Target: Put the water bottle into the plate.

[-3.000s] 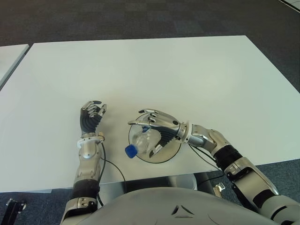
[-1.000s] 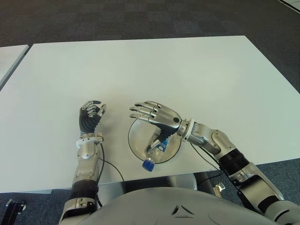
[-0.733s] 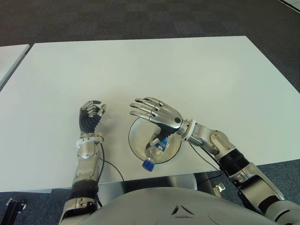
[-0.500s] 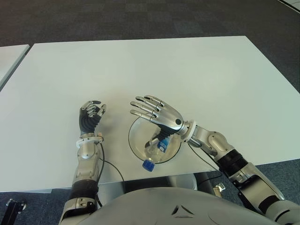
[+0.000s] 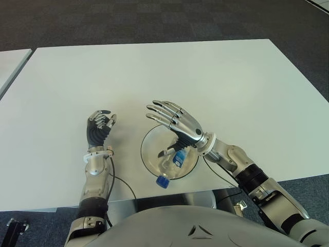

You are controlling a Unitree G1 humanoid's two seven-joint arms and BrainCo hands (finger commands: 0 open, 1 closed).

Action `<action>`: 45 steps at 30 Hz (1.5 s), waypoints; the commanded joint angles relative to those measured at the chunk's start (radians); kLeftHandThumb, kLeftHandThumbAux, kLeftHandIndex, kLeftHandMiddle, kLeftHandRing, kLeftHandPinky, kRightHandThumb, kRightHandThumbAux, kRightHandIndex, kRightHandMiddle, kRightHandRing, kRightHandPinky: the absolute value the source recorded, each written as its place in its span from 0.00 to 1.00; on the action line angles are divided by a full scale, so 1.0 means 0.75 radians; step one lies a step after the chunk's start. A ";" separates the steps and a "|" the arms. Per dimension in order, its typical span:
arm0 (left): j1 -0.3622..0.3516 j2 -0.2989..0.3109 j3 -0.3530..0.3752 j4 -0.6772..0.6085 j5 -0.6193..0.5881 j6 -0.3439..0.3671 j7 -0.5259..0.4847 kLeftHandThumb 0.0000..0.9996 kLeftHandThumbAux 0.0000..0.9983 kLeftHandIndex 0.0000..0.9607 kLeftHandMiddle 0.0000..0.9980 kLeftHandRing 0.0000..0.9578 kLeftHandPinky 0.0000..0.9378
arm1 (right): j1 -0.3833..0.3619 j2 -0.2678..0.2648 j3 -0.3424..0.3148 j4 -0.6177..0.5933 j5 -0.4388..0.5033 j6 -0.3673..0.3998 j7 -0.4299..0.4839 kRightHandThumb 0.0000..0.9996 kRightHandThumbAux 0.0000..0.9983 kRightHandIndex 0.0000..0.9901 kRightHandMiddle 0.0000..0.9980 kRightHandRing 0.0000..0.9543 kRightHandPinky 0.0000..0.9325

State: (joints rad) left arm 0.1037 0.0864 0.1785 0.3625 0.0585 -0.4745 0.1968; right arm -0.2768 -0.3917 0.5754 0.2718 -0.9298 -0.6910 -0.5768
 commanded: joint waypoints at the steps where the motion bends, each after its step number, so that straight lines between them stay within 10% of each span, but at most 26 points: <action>1: 0.004 0.007 0.001 0.030 -0.002 0.007 -0.013 0.71 0.72 0.45 0.71 0.73 0.71 | 0.004 0.052 -0.071 0.136 0.530 -0.192 0.206 0.00 0.44 0.00 0.00 0.00 0.00; 9: 0.006 0.007 0.000 0.036 0.006 -0.011 -0.008 0.71 0.72 0.45 0.71 0.72 0.70 | -0.025 0.089 -0.165 0.208 0.862 -0.227 0.374 0.00 0.50 0.00 0.00 0.00 0.00; 24: -0.005 0.023 -0.003 0.072 0.000 -0.026 -0.018 0.70 0.72 0.45 0.71 0.72 0.70 | 0.123 0.318 -0.537 0.006 1.203 0.209 0.440 0.03 0.65 0.00 0.00 0.00 0.12; 45: -0.008 0.021 -0.001 0.066 -0.003 -0.023 -0.015 0.71 0.72 0.45 0.72 0.73 0.71 | 0.081 0.447 -0.782 0.135 1.369 0.297 0.650 0.04 0.75 0.09 0.10 0.11 0.19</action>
State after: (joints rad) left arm 0.0994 0.1028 0.1782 0.4037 0.0572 -0.4982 0.1903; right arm -0.2081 -0.0694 0.0104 0.3426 0.0835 -0.4929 -0.0992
